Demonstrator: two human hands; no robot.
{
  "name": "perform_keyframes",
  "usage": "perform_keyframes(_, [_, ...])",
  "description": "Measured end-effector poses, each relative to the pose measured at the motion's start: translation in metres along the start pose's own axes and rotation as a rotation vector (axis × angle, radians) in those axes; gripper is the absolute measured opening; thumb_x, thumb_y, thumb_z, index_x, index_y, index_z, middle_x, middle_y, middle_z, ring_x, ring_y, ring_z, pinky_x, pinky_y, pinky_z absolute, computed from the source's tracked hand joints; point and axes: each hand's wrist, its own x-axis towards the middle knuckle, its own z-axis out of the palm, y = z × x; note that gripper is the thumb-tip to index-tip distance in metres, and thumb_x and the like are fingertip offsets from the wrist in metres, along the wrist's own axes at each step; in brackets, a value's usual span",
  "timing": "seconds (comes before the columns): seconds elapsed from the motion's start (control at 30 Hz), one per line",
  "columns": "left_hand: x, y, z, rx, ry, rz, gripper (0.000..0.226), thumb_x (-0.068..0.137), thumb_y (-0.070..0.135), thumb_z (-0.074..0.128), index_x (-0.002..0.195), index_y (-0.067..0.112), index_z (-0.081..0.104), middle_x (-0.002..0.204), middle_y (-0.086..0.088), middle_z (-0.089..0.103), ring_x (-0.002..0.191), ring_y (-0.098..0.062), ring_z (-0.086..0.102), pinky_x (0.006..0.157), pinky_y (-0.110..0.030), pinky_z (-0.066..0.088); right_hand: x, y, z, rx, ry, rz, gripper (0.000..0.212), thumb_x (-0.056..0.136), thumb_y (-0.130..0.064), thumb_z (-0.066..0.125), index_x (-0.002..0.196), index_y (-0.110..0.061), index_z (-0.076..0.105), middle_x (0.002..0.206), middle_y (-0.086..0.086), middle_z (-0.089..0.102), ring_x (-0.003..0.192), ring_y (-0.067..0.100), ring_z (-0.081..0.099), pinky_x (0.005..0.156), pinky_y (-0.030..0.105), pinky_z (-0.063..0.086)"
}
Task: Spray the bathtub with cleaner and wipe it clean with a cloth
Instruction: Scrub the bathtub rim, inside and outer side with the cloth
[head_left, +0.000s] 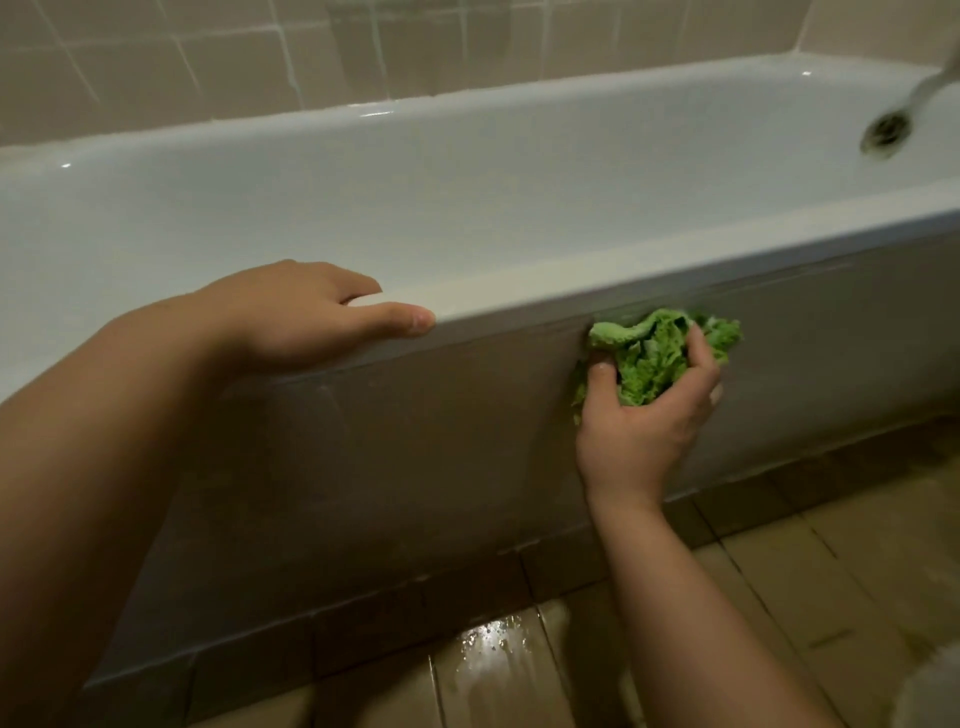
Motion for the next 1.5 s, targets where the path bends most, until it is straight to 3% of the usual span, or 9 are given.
perform_keyframes(0.33, [0.05,0.078,0.013,0.009,0.004,0.194,0.082,0.079,0.086,0.032,0.14,0.037,0.054,0.147,0.005,0.055,0.129,-0.023,0.051,0.096,-0.034,0.034,-0.012,-0.016,0.004,-0.045,-0.062,-0.028,0.078,0.083,-0.029,0.071,0.155,-0.023,0.041,0.155,0.02,0.032,0.145,0.027,0.03,0.109,0.019,0.025])
perform_keyframes(0.47, [0.058,0.085,0.016,0.02,0.019,0.253,0.073,0.09,0.082,0.034,0.151,0.042,0.043,0.155,0.008,0.049,0.136,-0.023,0.047,0.099,-0.033,0.032,-0.003,0.006,0.0,-0.076,0.019,0.251,0.075,0.094,-0.023,0.071,0.158,-0.013,0.034,0.157,0.02,0.031,0.143,0.033,0.037,0.097,0.007,0.019])
perform_keyframes(0.63, [0.064,0.107,0.02,0.06,0.019,0.31,0.074,0.088,0.08,0.032,0.156,0.054,0.025,0.162,0.014,0.037,0.144,-0.021,0.041,0.106,-0.034,0.032,-0.05,0.001,0.005,-0.015,-0.157,0.157,0.076,0.093,-0.02,0.072,0.156,-0.042,0.035,0.17,0.003,0.011,0.146,0.002,0.01,0.115,0.026,0.022])
perform_keyframes(0.87, [0.07,0.116,0.02,0.091,-0.007,0.379,0.054,0.097,0.075,0.031,0.146,0.075,0.01,0.164,0.017,0.034,0.146,-0.023,0.04,0.118,-0.041,0.033,-0.01,0.041,-0.007,-0.078,-0.033,0.497,0.067,0.102,-0.022,0.06,0.161,-0.014,0.028,0.169,0.011,0.017,0.153,0.025,0.02,0.096,0.004,0.012])
perform_keyframes(1.03, [0.072,0.125,0.02,0.058,0.0,0.405,0.052,0.099,0.068,0.035,0.147,0.074,0.015,0.163,0.017,0.036,0.146,-0.021,0.039,0.117,-0.038,0.032,-0.061,0.027,-0.001,0.085,-0.193,0.335,0.066,0.098,-0.025,0.067,0.144,-0.058,0.033,0.166,-0.007,0.014,0.148,0.01,0.021,0.114,0.023,0.025])
perform_keyframes(1.13, [0.074,0.126,0.021,0.053,0.012,0.408,0.052,0.1,0.066,0.037,0.148,0.072,0.018,0.163,0.015,0.037,0.145,-0.021,0.04,0.112,-0.035,0.032,-0.024,0.037,0.001,-0.03,-0.038,0.302,0.064,0.099,-0.02,0.066,0.155,-0.033,0.037,0.159,-0.002,0.025,0.145,0.005,0.018,0.107,0.003,0.014])
perform_keyframes(1.2, [0.073,0.126,0.021,0.043,0.011,0.408,0.051,0.1,0.066,0.037,0.148,0.072,0.018,0.163,0.015,0.036,0.146,-0.021,0.039,0.112,-0.035,0.031,-0.007,0.057,-0.004,-0.062,0.011,0.483,0.064,0.103,-0.022,0.059,0.16,-0.013,0.031,0.167,0.01,0.02,0.153,0.023,0.02,0.109,0.012,0.017])
perform_keyframes(1.3, [0.074,0.129,0.02,0.047,0.011,0.413,0.051,0.101,0.065,0.037,0.147,0.072,0.018,0.162,0.016,0.037,0.146,-0.021,0.04,0.114,-0.036,0.032,-0.036,0.067,-0.007,-0.073,-0.143,0.714,0.061,0.108,-0.015,0.047,0.163,-0.017,0.02,0.172,0.007,0.006,0.155,0.03,0.019,0.118,0.036,0.027])
perform_keyframes(1.5, [0.075,0.135,0.021,0.069,0.019,0.419,0.051,0.101,0.065,0.037,0.147,0.074,0.016,0.162,0.016,0.037,0.145,-0.022,0.04,0.116,-0.038,0.033,-0.039,0.064,0.001,-0.048,-0.121,0.602,0.061,0.107,-0.017,0.049,0.162,-0.019,0.024,0.172,0.001,0.006,0.155,0.027,0.02,0.108,0.028,0.025])
